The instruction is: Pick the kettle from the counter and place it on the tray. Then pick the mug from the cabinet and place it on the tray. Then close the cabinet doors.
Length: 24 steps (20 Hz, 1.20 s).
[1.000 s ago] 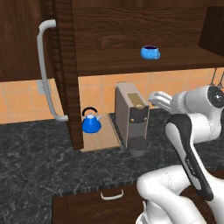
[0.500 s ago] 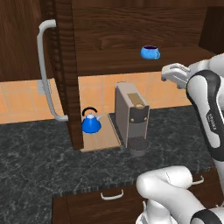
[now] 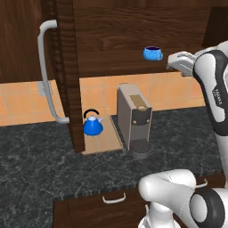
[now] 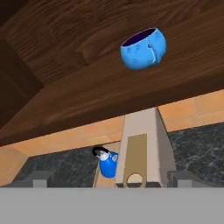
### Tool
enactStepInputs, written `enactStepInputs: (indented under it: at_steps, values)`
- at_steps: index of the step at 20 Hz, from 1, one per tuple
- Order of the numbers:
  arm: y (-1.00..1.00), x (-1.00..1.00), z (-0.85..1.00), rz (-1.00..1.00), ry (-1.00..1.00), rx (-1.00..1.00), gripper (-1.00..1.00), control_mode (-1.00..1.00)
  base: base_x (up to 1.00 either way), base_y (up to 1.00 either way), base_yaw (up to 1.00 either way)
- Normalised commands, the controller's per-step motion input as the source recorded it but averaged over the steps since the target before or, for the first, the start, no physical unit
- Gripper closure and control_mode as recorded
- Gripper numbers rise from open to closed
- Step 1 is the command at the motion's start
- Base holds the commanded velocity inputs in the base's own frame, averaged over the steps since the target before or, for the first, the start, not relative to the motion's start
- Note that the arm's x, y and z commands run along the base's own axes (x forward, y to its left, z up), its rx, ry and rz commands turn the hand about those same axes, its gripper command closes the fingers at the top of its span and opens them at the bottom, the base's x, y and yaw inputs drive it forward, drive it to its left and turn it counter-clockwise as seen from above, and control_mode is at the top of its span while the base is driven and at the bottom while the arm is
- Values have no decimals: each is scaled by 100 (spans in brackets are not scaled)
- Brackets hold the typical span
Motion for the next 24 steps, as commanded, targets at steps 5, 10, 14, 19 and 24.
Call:
enactStepInputs:
  at_steps: [5,10,14,19,24]
  values:
    - [-41,32,0,14,-8,-20,-100,-100,0,0,0]
    - [-47,1,-8,6,0,-14,-100,-100,0,0,0]
    - [0,17,0,3,0,0,-100,-100,0,0,0]
    - [0,15,0,0,2,0,-100,-100,0,0,0]
    - [-4,23,23,0,0,0,-100,-100,0,0,0]
